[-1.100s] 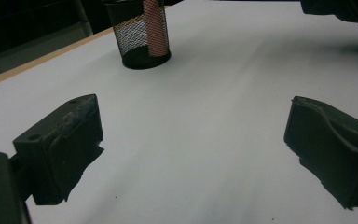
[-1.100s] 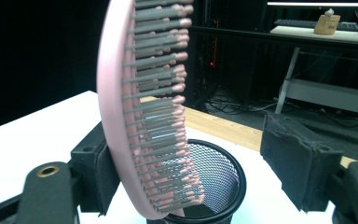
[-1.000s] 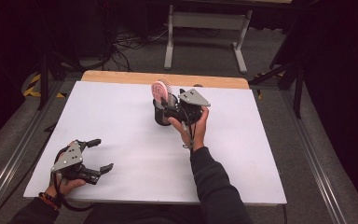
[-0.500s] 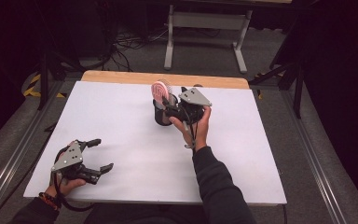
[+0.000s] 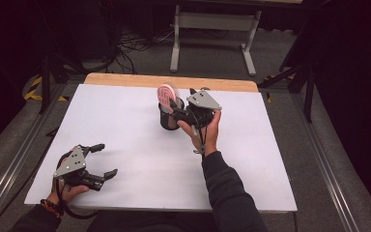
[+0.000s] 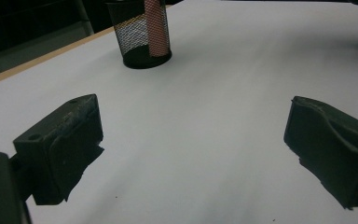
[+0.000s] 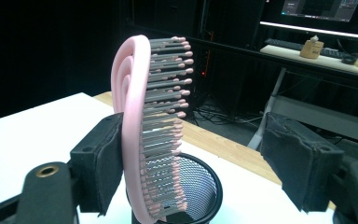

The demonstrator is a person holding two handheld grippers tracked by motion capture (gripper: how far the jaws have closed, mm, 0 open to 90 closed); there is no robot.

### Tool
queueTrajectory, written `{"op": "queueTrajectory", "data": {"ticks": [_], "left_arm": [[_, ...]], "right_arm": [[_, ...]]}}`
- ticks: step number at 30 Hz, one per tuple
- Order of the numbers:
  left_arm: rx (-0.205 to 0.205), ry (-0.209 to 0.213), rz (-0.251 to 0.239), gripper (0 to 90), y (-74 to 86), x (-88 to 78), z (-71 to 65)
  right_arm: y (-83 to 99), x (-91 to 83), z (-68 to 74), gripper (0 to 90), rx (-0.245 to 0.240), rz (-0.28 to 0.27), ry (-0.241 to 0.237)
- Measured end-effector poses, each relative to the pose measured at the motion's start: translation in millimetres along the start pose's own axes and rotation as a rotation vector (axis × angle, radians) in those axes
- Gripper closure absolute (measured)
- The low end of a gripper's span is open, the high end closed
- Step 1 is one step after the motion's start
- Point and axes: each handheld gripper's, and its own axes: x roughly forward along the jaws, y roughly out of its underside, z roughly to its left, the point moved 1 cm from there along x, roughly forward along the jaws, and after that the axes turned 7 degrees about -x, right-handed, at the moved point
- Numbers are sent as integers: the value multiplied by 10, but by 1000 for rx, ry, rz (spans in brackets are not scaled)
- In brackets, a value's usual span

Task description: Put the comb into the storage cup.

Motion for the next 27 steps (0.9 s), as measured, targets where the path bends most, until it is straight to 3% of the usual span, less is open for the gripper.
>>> {"op": "queueTrajectory", "data": {"ticks": [27], "left_arm": [[2,-6,5,53,-2,6,-3]], "right_arm": [[-31,-214,-29,242,-53,-23,8]]}}
